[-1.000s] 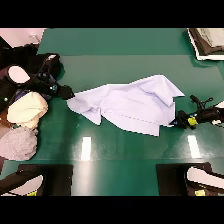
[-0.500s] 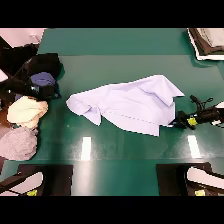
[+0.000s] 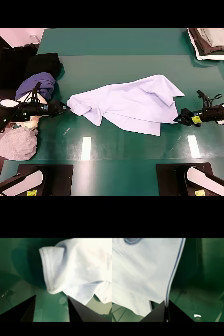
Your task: Fold the shirts.
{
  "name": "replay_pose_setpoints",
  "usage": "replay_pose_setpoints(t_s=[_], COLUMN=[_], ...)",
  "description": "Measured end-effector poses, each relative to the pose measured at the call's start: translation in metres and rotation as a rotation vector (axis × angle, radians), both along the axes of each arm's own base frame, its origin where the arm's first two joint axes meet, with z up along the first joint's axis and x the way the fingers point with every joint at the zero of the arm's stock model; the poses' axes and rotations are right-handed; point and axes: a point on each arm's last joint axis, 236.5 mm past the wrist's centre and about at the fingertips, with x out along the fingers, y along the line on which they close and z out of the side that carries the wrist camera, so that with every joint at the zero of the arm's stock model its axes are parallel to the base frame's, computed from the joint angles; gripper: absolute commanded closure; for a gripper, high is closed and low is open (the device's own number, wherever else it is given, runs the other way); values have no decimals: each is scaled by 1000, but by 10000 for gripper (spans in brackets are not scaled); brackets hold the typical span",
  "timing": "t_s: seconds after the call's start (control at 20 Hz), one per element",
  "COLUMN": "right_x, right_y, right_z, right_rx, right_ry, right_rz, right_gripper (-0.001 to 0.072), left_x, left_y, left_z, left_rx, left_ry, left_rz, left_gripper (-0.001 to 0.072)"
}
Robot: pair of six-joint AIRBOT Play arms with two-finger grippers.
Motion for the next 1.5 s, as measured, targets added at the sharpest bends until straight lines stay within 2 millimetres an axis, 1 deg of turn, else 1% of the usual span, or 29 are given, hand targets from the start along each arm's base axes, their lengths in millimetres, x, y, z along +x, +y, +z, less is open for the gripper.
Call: replay_pose_setpoints(t_s=[0.05, 0.1, 0.15, 0.35, 0.6, 0.65, 0.7, 0.8, 0.9, 1.0, 1.05, 1.1, 1.15, 1.2, 1.3, 1.4, 1.45, 1.5], right_x=[0, 0, -1, -3, -7, -9, -10, -12, -12, -8, -3, 5, 13, 24, 43, 60, 64, 65], right_y=[0, 1, 1, 3, 6, 6, 7, 8, 9, 7, 5, 1, -2, -7, -16, -24, -27, -27], right_z=[1, 2, 3, 5, 6, 6, 6, 8, 12, 25, 36, 52, 72, 96, 152, 226, 262, 303], right_rx=[-1, 1, 3, 8, 21, 25, 28, 33, 28, 12, -4, -27, -53, -86, -159, -245, -282, -323], right_ry=[-2, -1, 0, 5, 20, 25, 29, 34, 22, -16, -51, -100, -157, -226, -375, -566, -654, -752], right_rz=[-2, -2, 0, 2, 12, 15, 17, 23, 28, 33, 39, 44, 45, 38, 13, -22, -39, -52], right_gripper=[699, 700, 700, 699, 699, 699, 699, 700, 700, 700, 700, 700, 700, 700, 700, 701, 701, 701], left_x=[2, 4, 5, 14, 15, 18, 21, 28, 39, 52, 59, 64, 70, 74, 75, 65, 54, 41], left_y=[1, 2, 2, -10, -35, -37, -39, -44, -51, -58, -61, -63, -64, -63, -63, -62, -61, -60], left_z=[-2, -2, -3, -2, -20, -20, -18, -7, 15, 46, 66, 89, 117, 147, 223, 301, 344, 383], left_rx=[2, 2, 2, 19, 6, -3, -9, -30, -54, -76, -81, -80, -68, -49, 7, 76, 114, 149], left_ry=[-8, -19, -29, -81, -48, -48, -52, -72, -113, -168, -203, -244, -298, -357, -518, -694, -791, -879], left_rz=[12, 22, 26, 14, -20, -13, -11, -26, -58, -99, -125, -147, -170, -190, -230, -252, -254, -252], left_gripper=[242, 334, 347, 340, 353, 460, 678, 684, 684, 685, 685, 685, 685, 685, 684, 685, 685, 684])
